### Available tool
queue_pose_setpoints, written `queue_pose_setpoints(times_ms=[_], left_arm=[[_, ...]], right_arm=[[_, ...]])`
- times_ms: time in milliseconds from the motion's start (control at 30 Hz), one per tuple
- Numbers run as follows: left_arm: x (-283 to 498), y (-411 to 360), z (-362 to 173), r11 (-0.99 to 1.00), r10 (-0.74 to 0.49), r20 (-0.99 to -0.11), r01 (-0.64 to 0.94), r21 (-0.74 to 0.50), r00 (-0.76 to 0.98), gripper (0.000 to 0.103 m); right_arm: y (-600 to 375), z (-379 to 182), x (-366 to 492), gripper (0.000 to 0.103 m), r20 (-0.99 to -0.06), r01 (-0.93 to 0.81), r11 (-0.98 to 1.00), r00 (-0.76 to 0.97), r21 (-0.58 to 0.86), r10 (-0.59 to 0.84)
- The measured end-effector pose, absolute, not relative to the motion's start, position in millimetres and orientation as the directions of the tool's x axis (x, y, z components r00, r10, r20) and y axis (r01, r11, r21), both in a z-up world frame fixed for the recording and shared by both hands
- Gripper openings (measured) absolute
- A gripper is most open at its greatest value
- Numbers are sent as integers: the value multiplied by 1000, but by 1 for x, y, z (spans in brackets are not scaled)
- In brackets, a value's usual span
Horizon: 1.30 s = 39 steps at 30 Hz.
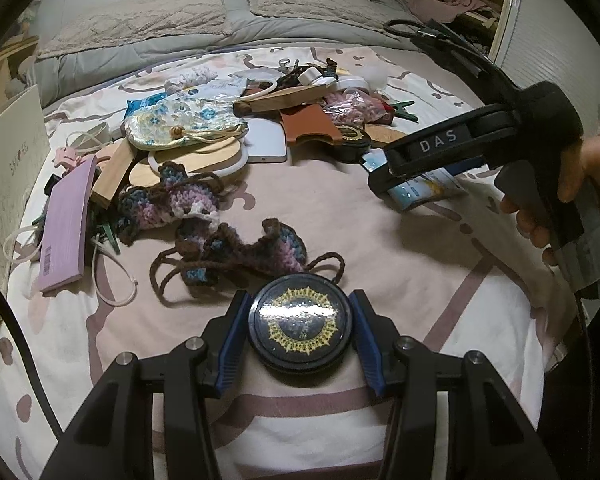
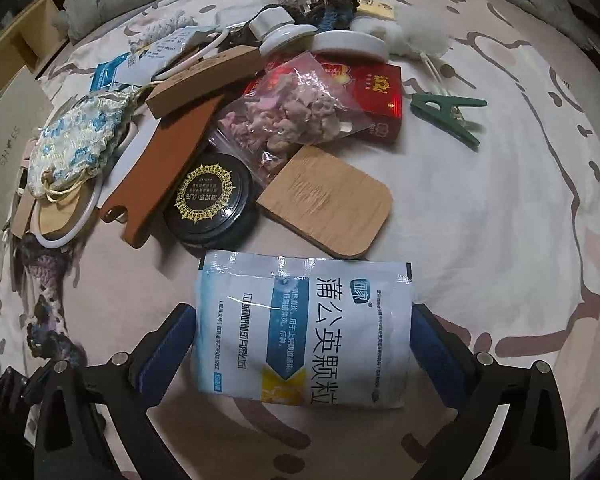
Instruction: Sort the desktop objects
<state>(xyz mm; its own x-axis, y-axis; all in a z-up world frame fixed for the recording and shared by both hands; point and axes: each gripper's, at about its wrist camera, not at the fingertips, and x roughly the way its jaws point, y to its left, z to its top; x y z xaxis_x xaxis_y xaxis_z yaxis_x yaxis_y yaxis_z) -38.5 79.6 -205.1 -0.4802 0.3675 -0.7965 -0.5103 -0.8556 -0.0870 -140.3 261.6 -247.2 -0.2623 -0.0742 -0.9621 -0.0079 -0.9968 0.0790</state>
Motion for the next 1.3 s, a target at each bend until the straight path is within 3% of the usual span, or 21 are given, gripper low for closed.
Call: queue_pose_setpoints(times_ms=[167, 267, 833, 1300], left_arm=[[-39, 80, -204, -854, 370, -797, -513, -90, -477, 50], [-39, 80, -202, -854, 371, -794, -512, -89, -481, 50], [-46, 73, -181, -869, 373, -763, -488, -88, -528, 50], [-65, 58, -149, -903, 342, -717, -424, -71, -608, 50]], right_arm=[[253, -241, -138, 84, -956, 75, -996, -286, 50, -70], [252, -239, -138, 81, -955, 97, -994, -288, 49, -76], [246, -219, -131, 78, -936, 162, -984, -329, 72, -123], [252, -169, -132, 78, -882, 160, -981, -439, 114, -174]])
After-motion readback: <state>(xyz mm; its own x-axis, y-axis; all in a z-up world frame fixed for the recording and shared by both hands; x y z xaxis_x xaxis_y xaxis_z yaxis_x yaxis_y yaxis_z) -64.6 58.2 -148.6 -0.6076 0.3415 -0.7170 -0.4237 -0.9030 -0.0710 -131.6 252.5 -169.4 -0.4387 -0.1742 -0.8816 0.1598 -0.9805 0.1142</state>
